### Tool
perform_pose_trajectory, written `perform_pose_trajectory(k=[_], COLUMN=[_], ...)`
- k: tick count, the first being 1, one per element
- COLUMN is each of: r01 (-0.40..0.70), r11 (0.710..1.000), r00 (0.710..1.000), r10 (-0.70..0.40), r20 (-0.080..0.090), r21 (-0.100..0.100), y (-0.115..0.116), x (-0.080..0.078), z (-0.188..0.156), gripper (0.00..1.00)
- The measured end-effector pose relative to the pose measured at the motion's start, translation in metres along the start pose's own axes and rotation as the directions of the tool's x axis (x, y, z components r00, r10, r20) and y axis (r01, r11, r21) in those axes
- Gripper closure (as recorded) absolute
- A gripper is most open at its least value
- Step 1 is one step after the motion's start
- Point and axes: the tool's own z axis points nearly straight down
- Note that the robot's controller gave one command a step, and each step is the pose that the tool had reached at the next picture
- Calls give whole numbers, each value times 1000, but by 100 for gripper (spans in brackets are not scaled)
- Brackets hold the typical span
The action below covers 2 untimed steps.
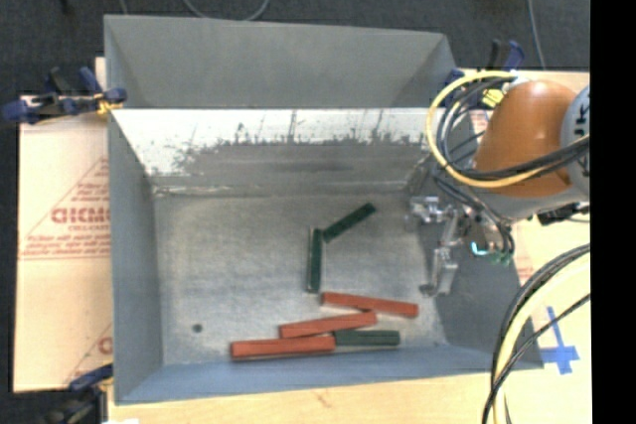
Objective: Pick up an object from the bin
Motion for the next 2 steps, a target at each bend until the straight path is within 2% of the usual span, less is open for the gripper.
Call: perform_pose_trajectory(k=[1, 2], r01=[-137, -132], r11=[991, 991], r00=[991, 991], r10=[137, 132], r20=[1, 9], r21=[-2, 0], y=[14, 13], x=[60, 57], z=[61, 58], gripper=[0, 100])
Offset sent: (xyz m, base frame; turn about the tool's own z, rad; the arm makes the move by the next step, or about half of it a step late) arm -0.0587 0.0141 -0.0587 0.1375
